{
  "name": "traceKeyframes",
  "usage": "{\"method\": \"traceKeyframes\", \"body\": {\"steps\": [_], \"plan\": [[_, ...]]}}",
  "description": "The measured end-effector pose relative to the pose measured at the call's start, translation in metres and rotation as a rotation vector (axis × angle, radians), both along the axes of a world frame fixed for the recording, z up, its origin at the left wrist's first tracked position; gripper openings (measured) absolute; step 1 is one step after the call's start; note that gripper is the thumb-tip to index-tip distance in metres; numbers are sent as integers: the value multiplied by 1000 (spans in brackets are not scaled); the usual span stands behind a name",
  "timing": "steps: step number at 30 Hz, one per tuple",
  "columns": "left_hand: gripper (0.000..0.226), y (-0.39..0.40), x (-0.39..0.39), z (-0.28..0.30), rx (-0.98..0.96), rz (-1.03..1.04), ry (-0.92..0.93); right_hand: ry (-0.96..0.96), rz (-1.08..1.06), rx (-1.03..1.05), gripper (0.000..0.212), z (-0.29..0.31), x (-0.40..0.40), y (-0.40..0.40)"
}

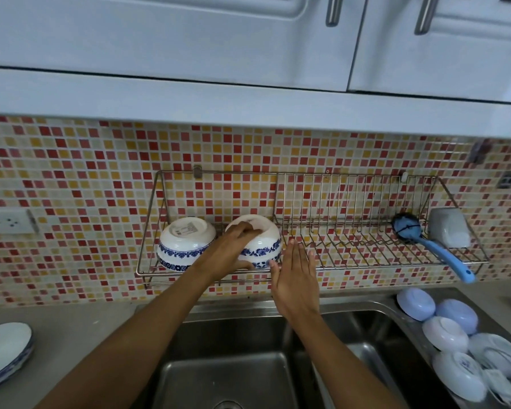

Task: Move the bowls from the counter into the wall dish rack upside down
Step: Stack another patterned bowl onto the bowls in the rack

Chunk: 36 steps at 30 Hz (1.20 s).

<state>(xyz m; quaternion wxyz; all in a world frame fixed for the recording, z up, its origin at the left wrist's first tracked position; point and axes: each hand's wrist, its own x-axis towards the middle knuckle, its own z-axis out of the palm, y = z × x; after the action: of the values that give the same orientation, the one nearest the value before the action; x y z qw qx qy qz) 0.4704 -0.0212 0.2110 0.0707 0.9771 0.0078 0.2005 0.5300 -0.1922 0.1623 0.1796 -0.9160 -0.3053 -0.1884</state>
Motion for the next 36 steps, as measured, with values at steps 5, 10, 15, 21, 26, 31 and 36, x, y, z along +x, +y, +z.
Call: {"method": "traceKeyframes", "body": {"steps": [5,10,15,21,26,31,36], "plan": [[71,4,-14,-3,-126,54,-81,-2,1,-9,69,1,1,2],[57,33,-46,-20,-46,318,-231,-31,135,-11,64,5,4,9],[69,53,-67,-39,-25,359,-92,-57,119,-71,64,1,7,12],[68,42,-84,-42,55,402,-70,-40,67,26,62,-12,-20,21],[60,46,-141,-76,-6,442,-77,37,306,23,66,-69,-111,55],[65,82,-236,-125,-147,597,0,261,476,-82,68,-133,-191,113],[74,139,-331,-170,-308,858,65,470,587,-151,73,-151,-259,179]]}}
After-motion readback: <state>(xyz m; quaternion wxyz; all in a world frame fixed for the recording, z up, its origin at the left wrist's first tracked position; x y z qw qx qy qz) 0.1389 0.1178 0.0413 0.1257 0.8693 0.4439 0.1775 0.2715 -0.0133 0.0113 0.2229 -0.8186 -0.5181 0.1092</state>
